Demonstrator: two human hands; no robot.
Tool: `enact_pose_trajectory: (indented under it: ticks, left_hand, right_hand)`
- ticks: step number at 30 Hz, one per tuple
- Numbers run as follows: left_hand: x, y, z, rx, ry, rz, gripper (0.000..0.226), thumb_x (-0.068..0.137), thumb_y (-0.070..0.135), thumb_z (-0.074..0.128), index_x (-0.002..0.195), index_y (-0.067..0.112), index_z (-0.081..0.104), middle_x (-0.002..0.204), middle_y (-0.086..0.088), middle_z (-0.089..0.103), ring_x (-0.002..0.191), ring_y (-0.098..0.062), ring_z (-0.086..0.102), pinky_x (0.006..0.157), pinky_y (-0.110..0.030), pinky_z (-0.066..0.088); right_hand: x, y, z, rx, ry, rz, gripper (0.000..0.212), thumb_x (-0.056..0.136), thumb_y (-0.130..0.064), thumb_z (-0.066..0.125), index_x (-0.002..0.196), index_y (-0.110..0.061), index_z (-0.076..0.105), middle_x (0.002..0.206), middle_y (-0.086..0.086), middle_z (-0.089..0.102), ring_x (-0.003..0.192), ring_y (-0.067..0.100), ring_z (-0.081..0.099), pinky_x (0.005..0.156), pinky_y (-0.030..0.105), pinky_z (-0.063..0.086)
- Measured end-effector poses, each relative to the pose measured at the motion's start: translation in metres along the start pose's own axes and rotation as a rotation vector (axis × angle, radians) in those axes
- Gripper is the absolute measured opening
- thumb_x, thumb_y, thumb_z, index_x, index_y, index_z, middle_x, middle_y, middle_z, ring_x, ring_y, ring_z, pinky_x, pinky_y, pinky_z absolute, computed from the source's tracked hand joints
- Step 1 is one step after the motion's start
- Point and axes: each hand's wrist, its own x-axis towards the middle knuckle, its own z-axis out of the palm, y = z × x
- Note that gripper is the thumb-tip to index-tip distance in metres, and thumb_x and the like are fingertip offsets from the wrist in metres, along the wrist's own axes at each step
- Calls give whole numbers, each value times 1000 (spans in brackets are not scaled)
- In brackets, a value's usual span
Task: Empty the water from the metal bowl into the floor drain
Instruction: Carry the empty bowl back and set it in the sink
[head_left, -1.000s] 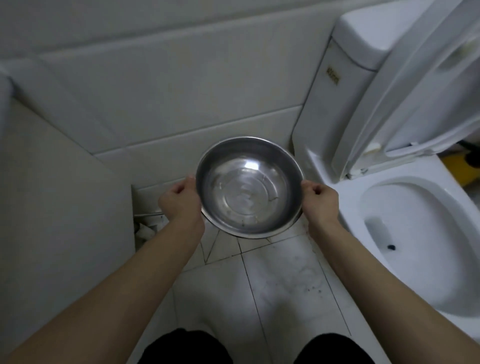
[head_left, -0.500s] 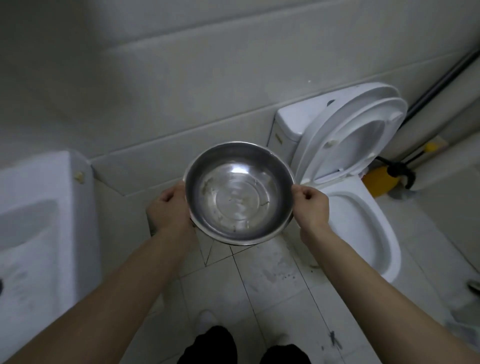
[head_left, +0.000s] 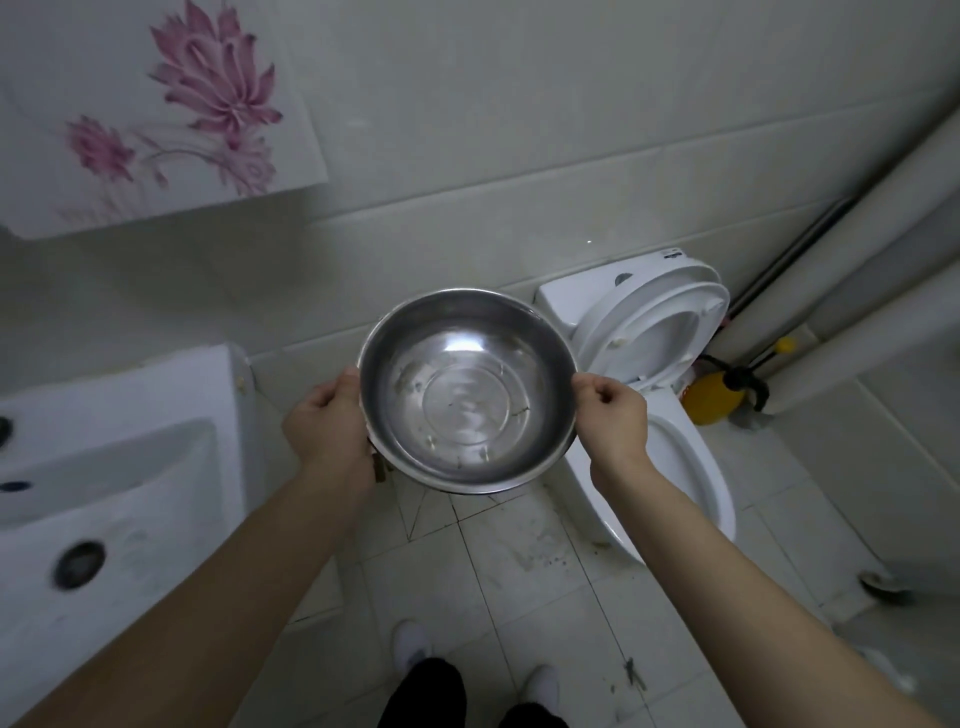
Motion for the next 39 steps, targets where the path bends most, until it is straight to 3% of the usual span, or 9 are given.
enact_pose_trajectory:
  ticks: [4,9,13,17,21,24,30,35,39]
  left_hand:
    - [-8,29,-18,-8,-4,12,12,86,25,77,76,21,72,55,11,71,53,-6,69,46,-18,54]
    - [-13,57,-43,-7,-23,29,8,83,25,79,81,20,74,89,-5,77,88,-24,73,86,-42,61]
    - [-17,71,-64,-20,-9,32,12,79,26,82,76,18,75,85,-4,77,92,-29,74,88,-44,60]
    - [-27,81,-83,-51,8,32,22,80,29,82,87,9,76,91,-9,77,89,-26,71,92,-46,58]
    - [-37,88,-102,-61,47,54,16,84,26,79,79,11,75,82,-6,76,80,-25,70,89,-46,59]
    - [-45,92,-116,-95,78,72,17,86,23,78,75,12,73,80,-6,76,80,-25,72,88,-44,60]
    - [-63,97,-148,-143,178,85,14,88,21,76,79,11,73,89,-10,76,84,-26,71,92,-45,58]
    - [-70,101,-179,-171,234,87,16,88,25,76,85,9,76,90,-10,77,92,-29,73,92,-45,59]
    - [-71,107,-204,-206,276,81,17,88,27,76,90,10,76,92,-8,78,93,-28,73,92,-44,58]
  right_hand:
    - [-25,-26,2,17,-14,-28,46,100,-34,59,91,11,63,74,15,53,70,25,52,80,47,56]
    - [-52,-51,6,36,-52,-41,43,101,-32,58,80,6,62,70,15,55,67,27,55,81,51,59]
    - [-72,-63,8,45,-80,-52,39,99,-30,59,71,-4,64,66,13,55,66,25,52,73,49,56]
    - [-90,-68,11,54,-127,-40,39,100,-28,58,83,5,68,70,14,54,64,24,47,62,43,47]
    - [-104,-74,14,54,-170,-38,25,98,-26,62,90,-7,76,81,9,70,77,22,59,82,47,56]
    - [-113,-78,19,74,-228,-51,23,97,-22,62,87,-6,75,75,7,67,74,21,57,82,45,57]
    - [-135,-87,28,97,-319,-99,22,100,-20,61,87,-6,70,62,1,58,51,12,48,39,17,41]
    - [-151,-91,45,92,-384,-113,22,98,-23,64,80,-11,68,68,3,61,65,17,51,71,33,47]
    - [-167,-97,63,65,-432,-150,31,97,-23,64,67,-15,64,61,2,59,64,17,50,74,35,48]
